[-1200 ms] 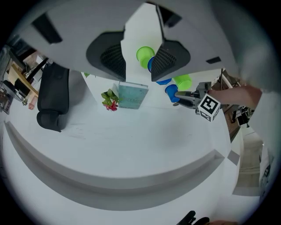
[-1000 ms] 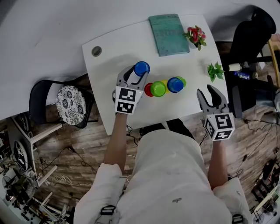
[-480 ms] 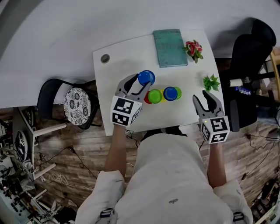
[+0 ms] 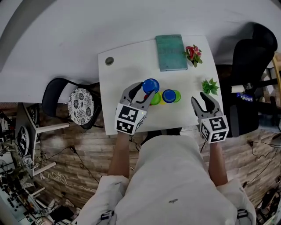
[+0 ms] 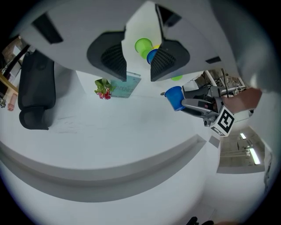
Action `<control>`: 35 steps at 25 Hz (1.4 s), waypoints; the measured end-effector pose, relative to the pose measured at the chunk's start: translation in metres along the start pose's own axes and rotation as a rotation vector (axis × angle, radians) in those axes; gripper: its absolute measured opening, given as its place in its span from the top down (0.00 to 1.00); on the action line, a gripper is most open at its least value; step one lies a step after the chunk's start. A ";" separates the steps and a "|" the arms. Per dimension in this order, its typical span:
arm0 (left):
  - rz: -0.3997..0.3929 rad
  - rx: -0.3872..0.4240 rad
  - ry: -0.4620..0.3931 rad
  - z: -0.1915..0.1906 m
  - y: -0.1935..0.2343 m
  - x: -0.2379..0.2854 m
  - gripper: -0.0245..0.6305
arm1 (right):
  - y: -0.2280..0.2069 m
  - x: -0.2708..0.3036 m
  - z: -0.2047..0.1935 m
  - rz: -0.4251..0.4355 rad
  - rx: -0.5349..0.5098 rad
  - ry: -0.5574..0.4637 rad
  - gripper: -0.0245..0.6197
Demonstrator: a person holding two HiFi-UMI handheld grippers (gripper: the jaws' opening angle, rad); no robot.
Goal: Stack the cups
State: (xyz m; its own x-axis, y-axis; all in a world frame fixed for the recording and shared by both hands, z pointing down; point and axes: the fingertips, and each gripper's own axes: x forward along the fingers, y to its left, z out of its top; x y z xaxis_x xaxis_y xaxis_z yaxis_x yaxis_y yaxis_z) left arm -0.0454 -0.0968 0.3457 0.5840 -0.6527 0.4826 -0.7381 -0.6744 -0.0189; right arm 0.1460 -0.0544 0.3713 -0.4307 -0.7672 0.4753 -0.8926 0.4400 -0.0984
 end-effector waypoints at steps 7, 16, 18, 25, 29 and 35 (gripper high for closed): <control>-0.025 0.028 0.042 -0.009 -0.027 0.008 0.63 | 0.001 0.002 0.000 0.040 -0.005 0.014 0.69; -0.050 0.052 0.079 -0.021 -0.046 0.016 0.63 | 0.000 0.005 -0.003 0.065 -0.009 0.024 0.69; -0.052 0.057 0.087 -0.024 -0.048 0.017 0.63 | 0.000 0.005 -0.003 0.066 -0.009 0.025 0.69; -0.060 0.068 0.083 -0.028 -0.053 0.022 0.63 | 0.001 0.005 -0.005 0.067 -0.010 0.028 0.69; -0.062 0.062 0.073 -0.029 -0.053 0.025 0.62 | 0.002 0.002 -0.006 0.065 -0.009 0.029 0.69; -0.056 0.066 0.063 -0.030 -0.051 0.027 0.62 | 0.000 -0.001 -0.007 0.060 -0.010 0.031 0.70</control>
State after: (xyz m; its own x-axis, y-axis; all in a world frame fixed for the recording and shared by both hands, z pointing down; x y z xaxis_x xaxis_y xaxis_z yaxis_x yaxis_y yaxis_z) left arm -0.0018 -0.0696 0.3866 0.6001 -0.5916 0.5384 -0.6797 -0.7320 -0.0467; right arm 0.1477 -0.0503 0.3769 -0.4788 -0.7247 0.4956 -0.8639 0.4894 -0.1189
